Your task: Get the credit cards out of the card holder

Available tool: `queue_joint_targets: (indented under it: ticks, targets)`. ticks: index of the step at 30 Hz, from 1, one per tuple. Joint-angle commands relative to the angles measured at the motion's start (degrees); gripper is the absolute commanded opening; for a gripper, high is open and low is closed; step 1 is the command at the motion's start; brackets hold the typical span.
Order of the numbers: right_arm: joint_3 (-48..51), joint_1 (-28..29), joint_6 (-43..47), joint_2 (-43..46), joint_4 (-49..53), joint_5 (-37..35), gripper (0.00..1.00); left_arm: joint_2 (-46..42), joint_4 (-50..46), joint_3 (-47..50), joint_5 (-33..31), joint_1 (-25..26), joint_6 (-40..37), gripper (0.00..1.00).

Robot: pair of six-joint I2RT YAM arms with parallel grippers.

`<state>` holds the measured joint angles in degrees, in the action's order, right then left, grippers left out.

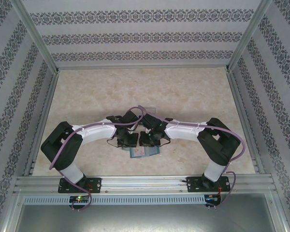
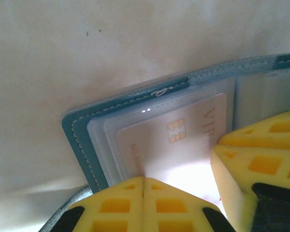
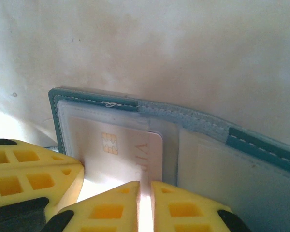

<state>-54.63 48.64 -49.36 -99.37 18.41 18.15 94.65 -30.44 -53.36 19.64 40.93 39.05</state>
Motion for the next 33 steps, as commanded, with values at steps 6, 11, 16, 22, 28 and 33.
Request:
queue_joint_targets:
  ticks: [6,11,16,22,28,33]
  targets:
    - [1.0,1.2,0.0,-0.9,2.4,-1.6,0.27,-1.1,-1.8,-0.7,-1.5,1.0,-1.2,0.07]
    - [0.0,1.2,0.8,0.6,4.8,-3.1,0.29,-1.2,-2.0,-0.8,-1.6,1.0,-1.3,0.07]
    - [-1.1,1.2,1.7,1.2,7.1,-4.1,0.30,-1.0,-2.1,-0.9,-1.6,1.0,-1.3,0.07]
    - [-1.6,1.2,1.9,2.6,7.9,-4.3,0.31,-1.1,-2.1,-0.9,-1.5,1.0,-1.4,0.07]
    - [-2.1,1.1,2.2,4.0,8.9,-5.0,0.31,-1.0,-2.2,-1.1,-1.4,1.0,-1.4,0.07]
    - [-1.7,1.0,1.9,4.3,8.5,-4.5,0.31,-1.4,-2.1,-1.6,-0.8,1.0,-1.2,0.07]
